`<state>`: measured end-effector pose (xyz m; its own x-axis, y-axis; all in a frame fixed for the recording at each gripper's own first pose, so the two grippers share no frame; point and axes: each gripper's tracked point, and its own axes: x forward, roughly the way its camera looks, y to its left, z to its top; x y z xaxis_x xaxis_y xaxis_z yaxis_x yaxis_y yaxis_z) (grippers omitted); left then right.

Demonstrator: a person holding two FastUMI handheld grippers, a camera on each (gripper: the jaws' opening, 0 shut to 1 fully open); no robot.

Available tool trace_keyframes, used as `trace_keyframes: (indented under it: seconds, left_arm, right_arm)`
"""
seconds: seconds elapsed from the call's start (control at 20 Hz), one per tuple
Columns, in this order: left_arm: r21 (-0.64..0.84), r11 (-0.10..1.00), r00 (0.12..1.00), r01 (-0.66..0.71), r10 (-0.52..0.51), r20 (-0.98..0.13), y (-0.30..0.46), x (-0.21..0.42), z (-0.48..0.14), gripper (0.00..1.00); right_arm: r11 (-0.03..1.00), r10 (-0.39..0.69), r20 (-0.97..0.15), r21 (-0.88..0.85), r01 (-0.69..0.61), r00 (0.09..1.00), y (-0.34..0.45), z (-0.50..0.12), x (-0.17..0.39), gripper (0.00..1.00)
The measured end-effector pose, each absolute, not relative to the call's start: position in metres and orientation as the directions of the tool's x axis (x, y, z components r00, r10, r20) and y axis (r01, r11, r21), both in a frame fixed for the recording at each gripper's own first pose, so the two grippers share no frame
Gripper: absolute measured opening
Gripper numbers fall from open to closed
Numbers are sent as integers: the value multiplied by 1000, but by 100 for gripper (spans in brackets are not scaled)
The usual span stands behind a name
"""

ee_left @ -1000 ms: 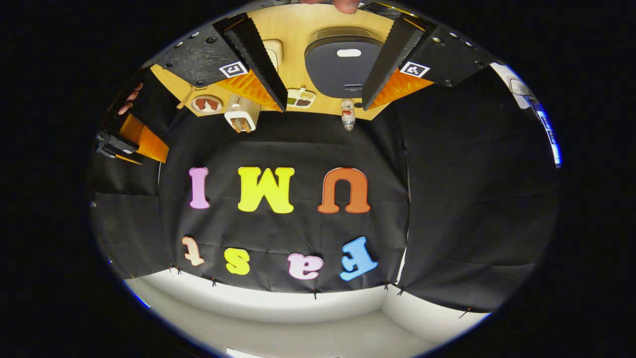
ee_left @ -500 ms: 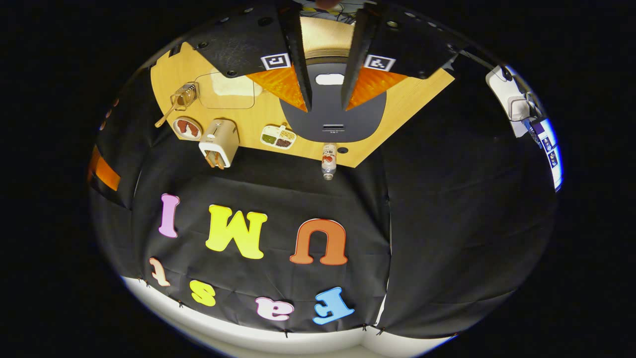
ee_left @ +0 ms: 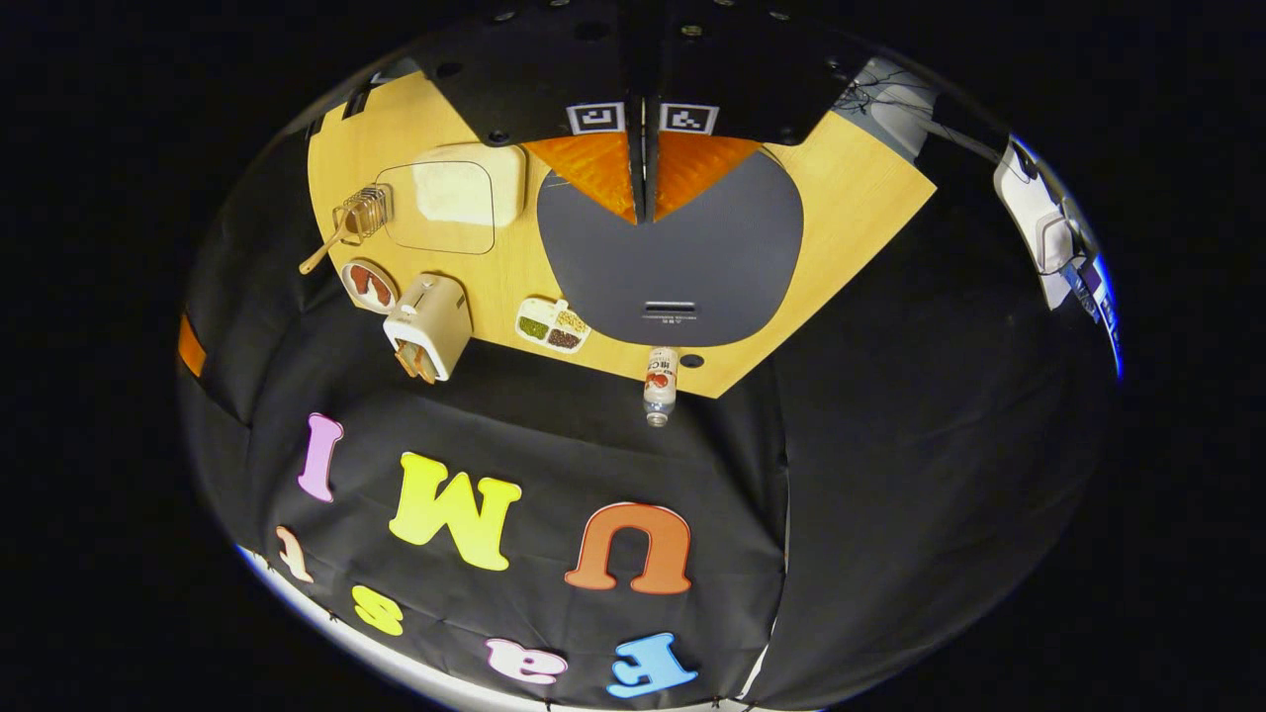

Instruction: Close the left gripper, press the button to open the rice cooker; take a wooden spoon from the chopstick holder with the right hand, scoop a spoonful of rice and pour it into the rice cooker, then put the wooden spoon back into the chopstick holder.

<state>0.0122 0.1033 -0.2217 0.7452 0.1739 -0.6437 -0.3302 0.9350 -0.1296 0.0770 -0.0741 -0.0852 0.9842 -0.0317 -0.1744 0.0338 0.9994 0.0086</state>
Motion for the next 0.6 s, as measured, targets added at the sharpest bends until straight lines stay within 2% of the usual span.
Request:
trace_keyframes:
  seconds: [0.3,0.6]
  left_arm:
    - [-140,928,671,-346,140,-728,108,17,-266,0]
    - [-168,908,644,-384,133,-753,106,13,-273,0]
  right_arm:
    - [998,-63,-213,3,65,975,-88,-93,82,100]
    - [999,-48,-214,-1,49,976,-80,-91,84,100]
